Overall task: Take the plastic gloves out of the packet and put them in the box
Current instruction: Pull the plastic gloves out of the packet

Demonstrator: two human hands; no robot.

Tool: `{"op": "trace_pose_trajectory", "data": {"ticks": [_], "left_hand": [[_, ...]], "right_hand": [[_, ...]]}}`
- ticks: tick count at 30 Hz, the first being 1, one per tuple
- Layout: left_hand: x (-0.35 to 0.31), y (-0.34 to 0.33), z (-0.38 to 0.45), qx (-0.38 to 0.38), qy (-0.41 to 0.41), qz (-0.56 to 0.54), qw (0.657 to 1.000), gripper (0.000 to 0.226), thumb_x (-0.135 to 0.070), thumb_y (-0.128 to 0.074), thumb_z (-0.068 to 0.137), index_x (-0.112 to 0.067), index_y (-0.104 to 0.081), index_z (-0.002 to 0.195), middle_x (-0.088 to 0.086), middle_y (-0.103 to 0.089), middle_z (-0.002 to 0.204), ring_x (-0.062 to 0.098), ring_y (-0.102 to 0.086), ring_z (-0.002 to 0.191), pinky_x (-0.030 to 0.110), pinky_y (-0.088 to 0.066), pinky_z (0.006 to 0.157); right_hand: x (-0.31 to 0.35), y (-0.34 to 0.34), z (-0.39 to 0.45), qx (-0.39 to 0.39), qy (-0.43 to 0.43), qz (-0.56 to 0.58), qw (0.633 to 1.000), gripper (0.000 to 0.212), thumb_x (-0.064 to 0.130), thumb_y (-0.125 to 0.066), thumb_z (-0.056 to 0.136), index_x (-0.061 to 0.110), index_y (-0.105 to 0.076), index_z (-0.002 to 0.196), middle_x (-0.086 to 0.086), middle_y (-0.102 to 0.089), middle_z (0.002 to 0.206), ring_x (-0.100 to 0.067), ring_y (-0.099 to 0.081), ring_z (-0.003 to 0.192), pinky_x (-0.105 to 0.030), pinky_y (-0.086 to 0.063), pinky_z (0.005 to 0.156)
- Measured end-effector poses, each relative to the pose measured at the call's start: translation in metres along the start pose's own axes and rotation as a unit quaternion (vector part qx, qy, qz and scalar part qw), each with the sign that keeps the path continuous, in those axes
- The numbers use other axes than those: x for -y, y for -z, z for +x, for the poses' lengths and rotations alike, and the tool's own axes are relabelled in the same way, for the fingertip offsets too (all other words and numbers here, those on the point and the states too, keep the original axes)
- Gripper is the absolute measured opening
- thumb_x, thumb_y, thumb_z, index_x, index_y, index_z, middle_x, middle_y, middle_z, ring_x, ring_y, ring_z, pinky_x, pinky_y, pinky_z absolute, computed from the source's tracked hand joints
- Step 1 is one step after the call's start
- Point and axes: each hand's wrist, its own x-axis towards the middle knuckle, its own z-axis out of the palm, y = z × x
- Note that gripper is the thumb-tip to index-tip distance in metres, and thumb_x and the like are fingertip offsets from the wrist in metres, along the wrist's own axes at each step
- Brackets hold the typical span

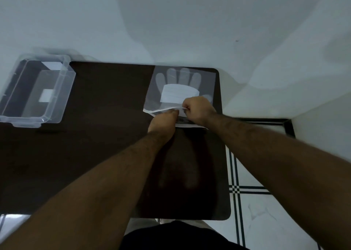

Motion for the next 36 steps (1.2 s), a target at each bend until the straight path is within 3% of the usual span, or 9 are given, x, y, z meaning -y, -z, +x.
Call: {"op": "trace_pose_trajectory", "data": {"ticks": [5, 11, 18, 20, 22, 26, 29, 31, 36], "left_hand": [[-0.007, -0.001, 0.023, 0.000, -0.005, 0.043, 0.999, 0.032, -0.023, -0.043, 0.114, -0.014, -0.062, 0.138, 0.010, -0.069, 0.133, 0.031, -0.068, 0.120, 0.049, -0.057, 0.102], [-0.020, 0.007, 0.048, 0.032, -0.053, 0.189, 0.980, 0.025, -0.015, -0.050, 0.110, -0.013, -0.070, 0.125, 0.010, -0.072, 0.128, 0.031, -0.070, 0.117, 0.044, -0.057, 0.094], [-0.022, 0.009, 0.064, 0.008, -0.102, 0.209, 0.973, 0.024, -0.016, -0.050, 0.109, -0.011, -0.070, 0.122, 0.010, -0.074, 0.122, 0.029, -0.073, 0.107, 0.043, -0.060, 0.089], [-0.020, 0.009, 0.063, 0.005, -0.115, 0.201, 0.973, 0.025, -0.017, -0.051, 0.109, -0.012, -0.070, 0.125, 0.009, -0.073, 0.124, 0.029, -0.072, 0.109, 0.042, -0.058, 0.089], [-0.018, 0.011, 0.059, -0.003, -0.117, 0.190, 0.975, 0.029, -0.017, -0.050, 0.108, -0.011, -0.067, 0.132, 0.010, -0.072, 0.128, 0.030, -0.071, 0.112, 0.043, -0.057, 0.089], [-0.013, 0.015, 0.052, -0.033, -0.129, 0.203, 0.970, 0.044, -0.017, -0.047, 0.107, -0.005, -0.055, 0.149, 0.014, -0.070, 0.134, 0.035, -0.070, 0.113, 0.046, -0.056, 0.087], [-0.008, 0.018, 0.046, -0.040, -0.153, 0.220, 0.963, 0.046, -0.016, -0.047, 0.106, -0.003, -0.055, 0.148, 0.015, -0.070, 0.132, 0.036, -0.070, 0.113, 0.047, -0.055, 0.086], [-0.006, 0.020, 0.041, -0.036, -0.173, 0.226, 0.958, 0.039, -0.018, -0.047, 0.105, -0.005, -0.063, 0.139, 0.014, -0.071, 0.128, 0.035, -0.070, 0.112, 0.046, -0.055, 0.087], [-0.005, 0.020, 0.021, -0.028, -0.226, 0.221, 0.948, 0.027, -0.026, -0.052, 0.107, -0.011, -0.070, 0.122, 0.011, -0.073, 0.115, 0.029, -0.070, 0.100, 0.044, -0.058, 0.087]], "right_hand": [[-0.008, 0.005, 0.003, -0.045, -0.013, 0.037, 0.998, 0.010, 0.021, -0.070, 0.097, 0.018, -0.078, 0.099, -0.002, -0.077, 0.094, -0.021, -0.069, 0.087, -0.039, -0.059, 0.083], [-0.016, 0.012, 0.009, -0.046, 0.014, 0.069, 0.996, 0.011, 0.018, -0.071, 0.096, 0.012, -0.080, 0.096, -0.004, -0.077, 0.093, -0.019, -0.067, 0.084, -0.041, -0.059, 0.085], [-0.025, 0.018, 0.015, -0.048, 0.006, 0.090, 0.995, 0.012, 0.024, -0.071, 0.095, 0.015, -0.079, 0.099, 0.002, -0.075, 0.093, -0.020, -0.068, 0.089, -0.046, -0.059, 0.086], [-0.029, 0.017, 0.018, -0.022, 0.000, 0.101, 0.995, 0.020, 0.028, -0.070, 0.097, 0.015, -0.077, 0.110, 0.000, -0.076, 0.105, -0.021, -0.069, 0.099, -0.046, -0.058, 0.093], [-0.031, 0.015, 0.022, 0.026, -0.016, 0.111, 0.993, 0.038, 0.035, -0.066, 0.103, 0.012, -0.070, 0.132, -0.007, -0.072, 0.132, -0.026, -0.065, 0.122, -0.046, -0.051, 0.108], [-0.025, 0.017, 0.025, 0.113, -0.055, 0.119, 0.985, 0.067, 0.053, -0.046, 0.110, 0.009, -0.043, 0.161, -0.014, -0.042, 0.167, -0.031, -0.038, 0.154, -0.046, -0.029, 0.127], [-0.028, 0.018, 0.026, 0.178, -0.085, 0.129, 0.972, 0.085, 0.073, -0.035, 0.104, 0.016, -0.032, 0.168, -0.011, -0.023, 0.177, -0.029, -0.018, 0.163, -0.047, -0.014, 0.132], [-0.030, 0.018, 0.028, 0.201, -0.086, 0.088, 0.972, 0.105, 0.094, -0.019, 0.089, 0.026, -0.032, 0.168, -0.008, -0.017, 0.178, -0.026, -0.011, 0.165, -0.049, -0.008, 0.132], [-0.024, 0.020, 0.032, 0.210, -0.059, 0.016, 0.976, 0.090, 0.083, -0.007, 0.098, 0.031, -0.019, 0.170, -0.004, -0.008, 0.180, -0.024, -0.004, 0.166, -0.051, -0.005, 0.130]]}}
